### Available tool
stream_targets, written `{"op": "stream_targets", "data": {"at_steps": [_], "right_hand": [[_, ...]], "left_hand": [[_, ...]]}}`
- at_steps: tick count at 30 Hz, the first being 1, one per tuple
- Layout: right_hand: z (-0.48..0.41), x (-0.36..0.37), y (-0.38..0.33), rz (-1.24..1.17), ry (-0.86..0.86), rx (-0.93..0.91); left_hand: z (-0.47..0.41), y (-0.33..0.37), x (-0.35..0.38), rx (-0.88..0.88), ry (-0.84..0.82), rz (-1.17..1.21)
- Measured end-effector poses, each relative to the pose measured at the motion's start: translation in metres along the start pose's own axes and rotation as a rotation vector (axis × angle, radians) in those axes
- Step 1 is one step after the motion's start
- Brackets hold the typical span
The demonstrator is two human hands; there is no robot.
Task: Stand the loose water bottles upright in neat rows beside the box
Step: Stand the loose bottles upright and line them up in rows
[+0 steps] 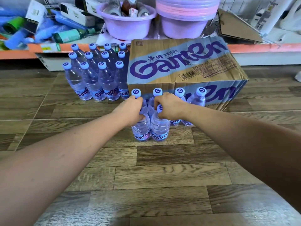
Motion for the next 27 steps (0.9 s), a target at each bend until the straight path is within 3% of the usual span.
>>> {"op": "stream_targets", "data": {"at_steps": [7,27], "right_hand": [[-0.002,0.002,0.001,-0.055,0.067,0.054],[0.000,0.012,-0.006,0.099,-0.008,0.028]], "left_hand": [[0.003,0.000,0.001,0.017,-0.002,-0.036],[0.003,-0.007,0.005,-0.013,0.109,0.030]]}}
Point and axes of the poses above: each hand's wrist, its own z-axis away from the middle knuckle, its own x-axis out of the palm, y = z × x, the point moved 3 cm from there along -z, towards the middle knuckle, and after that the axes turned 11 degrees about -y, right-handed, at the moved point
